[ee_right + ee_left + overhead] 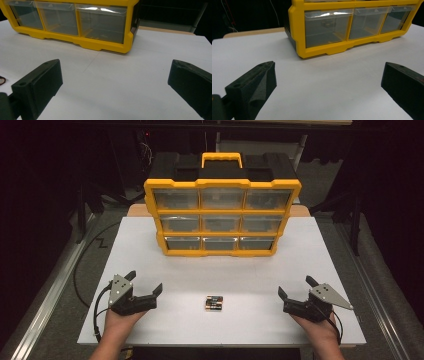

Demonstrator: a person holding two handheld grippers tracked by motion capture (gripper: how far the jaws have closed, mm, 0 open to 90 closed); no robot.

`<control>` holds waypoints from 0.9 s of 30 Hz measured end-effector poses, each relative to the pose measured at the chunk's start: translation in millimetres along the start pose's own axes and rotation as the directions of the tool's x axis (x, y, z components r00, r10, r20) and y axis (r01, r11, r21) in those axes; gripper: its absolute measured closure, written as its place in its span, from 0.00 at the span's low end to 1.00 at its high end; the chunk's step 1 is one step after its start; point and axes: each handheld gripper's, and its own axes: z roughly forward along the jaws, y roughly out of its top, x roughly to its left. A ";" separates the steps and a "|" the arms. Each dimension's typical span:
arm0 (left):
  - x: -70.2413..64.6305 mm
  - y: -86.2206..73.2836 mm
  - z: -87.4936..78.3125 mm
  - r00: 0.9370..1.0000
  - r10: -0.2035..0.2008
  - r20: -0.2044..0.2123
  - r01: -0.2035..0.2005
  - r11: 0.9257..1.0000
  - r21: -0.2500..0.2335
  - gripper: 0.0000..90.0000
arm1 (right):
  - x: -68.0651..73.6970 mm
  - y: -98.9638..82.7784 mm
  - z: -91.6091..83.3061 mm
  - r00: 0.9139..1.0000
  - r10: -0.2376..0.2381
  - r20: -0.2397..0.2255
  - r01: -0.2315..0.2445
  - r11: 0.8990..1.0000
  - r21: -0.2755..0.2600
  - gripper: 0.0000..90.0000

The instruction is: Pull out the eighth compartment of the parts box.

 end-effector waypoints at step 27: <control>-1.1 0.7 1.1 1.000 0.015 0.000 -0.015 0.999 -0.033 0.01 | -2.4 -3.8 2.1 1.000 0.010 0.027 -0.011 1.000 0.006 0.01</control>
